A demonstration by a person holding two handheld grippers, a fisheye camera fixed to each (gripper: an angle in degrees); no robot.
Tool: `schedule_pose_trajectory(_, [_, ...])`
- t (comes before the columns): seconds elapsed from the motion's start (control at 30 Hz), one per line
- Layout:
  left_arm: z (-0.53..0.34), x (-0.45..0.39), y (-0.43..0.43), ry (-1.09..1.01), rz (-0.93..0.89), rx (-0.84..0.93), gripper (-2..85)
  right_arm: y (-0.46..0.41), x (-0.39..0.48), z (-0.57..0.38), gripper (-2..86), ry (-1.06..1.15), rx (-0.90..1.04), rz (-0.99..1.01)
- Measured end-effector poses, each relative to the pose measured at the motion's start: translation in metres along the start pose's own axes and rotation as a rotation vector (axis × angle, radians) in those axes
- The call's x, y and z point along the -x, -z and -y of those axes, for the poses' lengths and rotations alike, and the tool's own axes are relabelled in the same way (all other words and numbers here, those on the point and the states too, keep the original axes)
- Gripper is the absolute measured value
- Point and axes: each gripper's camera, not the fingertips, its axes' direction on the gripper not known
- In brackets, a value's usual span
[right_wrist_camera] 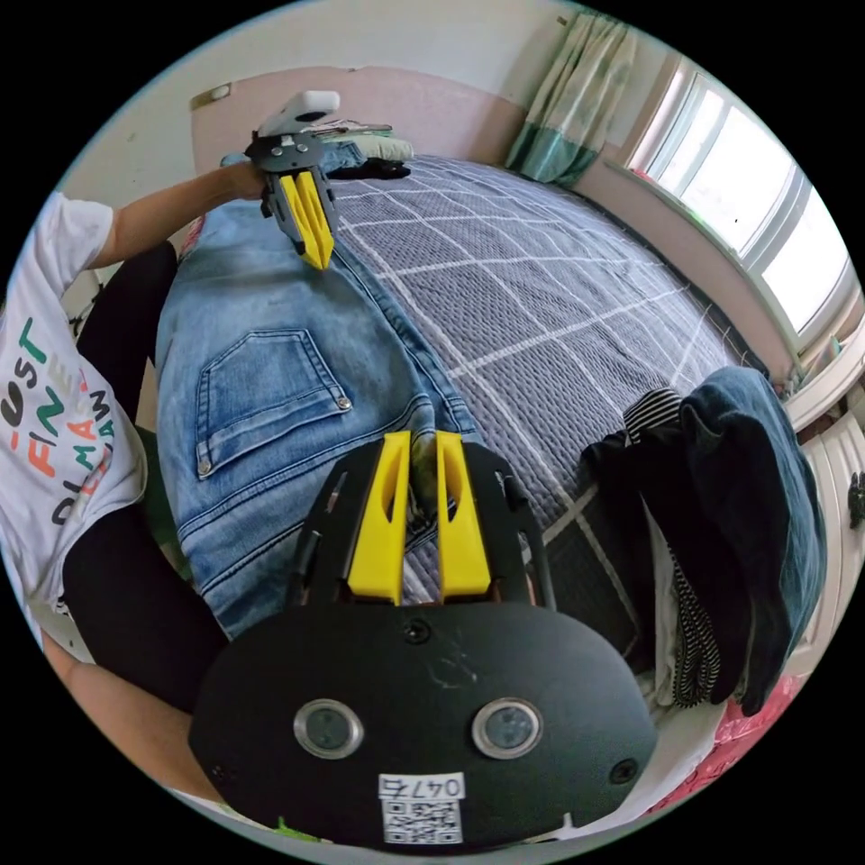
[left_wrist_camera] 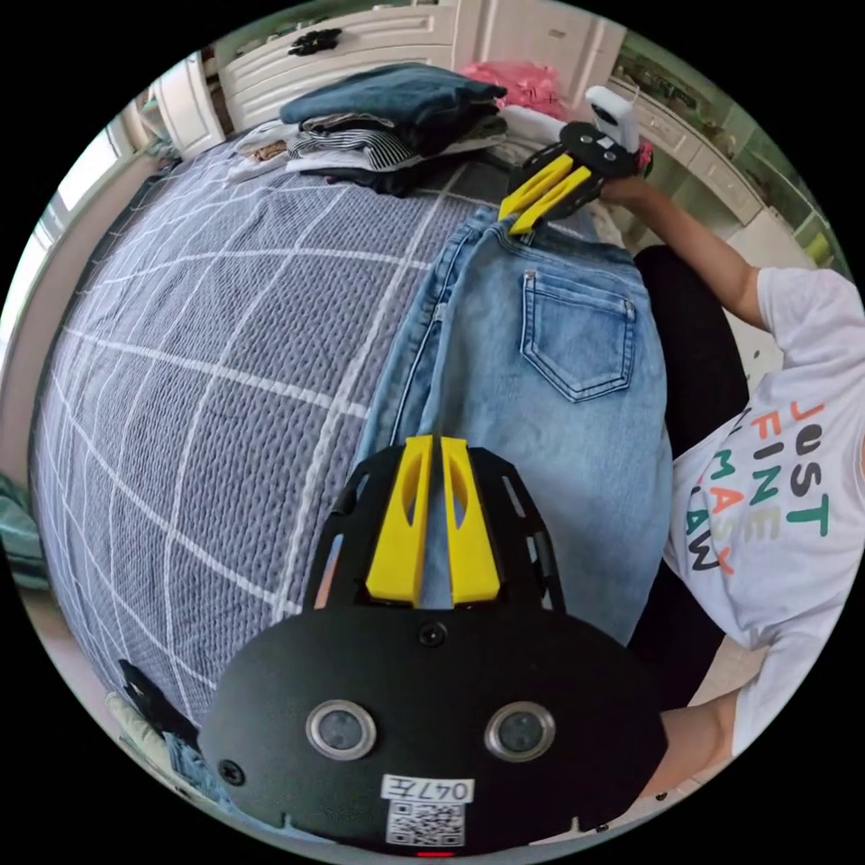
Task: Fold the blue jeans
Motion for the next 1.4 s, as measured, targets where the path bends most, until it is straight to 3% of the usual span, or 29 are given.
schedule_pose_trajectory(0.27, [0.005, 0.022, -0.009, 0.146, 0.113, 0.014, -0.9, -0.004, 0.01, 0.016, 0.5, -0.036, -0.002, -0.096])
schedule_pose_trajectory(0.4, [0.004, 0.038, -0.036, 0.184, 0.076, 0.092, -0.8, -0.033, 0.012, 0.026, 0.7, -0.075, 0.089, -0.085])
schedule_pose_trajectory(0.5, [-0.014, 0.039, -0.016, 0.253, 0.131, -0.054, -0.8, -0.041, 0.018, 0.026, 0.9, -0.118, 0.061, -0.097])
schedule_pose_trajectory(0.6, [-0.051, 0.033, 0.031, 0.355, 0.043, -0.263, -0.8, -0.044, 0.026, 0.027, 1.7, -0.158, 0.039, -0.093])
schedule_pose_trajectory(0.73, [-0.114, 0.009, 0.069, 0.515, -0.051, -0.338, -0.8, -0.037, 0.056, 0.036, 4.0, -0.1, 0.061, -0.242])
schedule_pose_trajectory(0.83, [-0.176, -0.025, 0.081, 0.607, -0.072, -0.378, -0.8, 0.006, 0.089, 0.039, 2.9, -0.111, -0.069, -0.327])
schedule_pose_trajectory(0.97, [-0.247, -0.072, 0.071, 0.708, -0.13, -0.412, -0.8, 0.047, 0.191, 0.062, 2.2, 0.098, -0.21, -0.177])
schedule_pose_trajectory(1.13, [-0.297, -0.096, 0.056, 0.854, -0.069, -0.366, -0.8, 0.024, 0.333, 0.094, 2.1, 0.36, -0.278, 0.087])
schedule_pose_trajectory(1.2, [-0.313, -0.093, 0.054, 0.911, -0.016, -0.337, -0.8, 0.0, 0.377, 0.102, 2.6, 0.469, -0.235, 0.022])
schedule_pose_trajectory(1.27, [-0.321, -0.09, 0.059, 0.92, 0.033, -0.337, -0.8, -0.031, 0.416, 0.113, 3.3, 0.598, -0.151, -0.166])
schedule_pose_trajectory(1.4, [-0.334, -0.077, 0.083, 0.919, 0.155, -0.39, -0.8, -0.058, 0.439, 0.129, 3.5, 0.708, -0.114, -0.269])
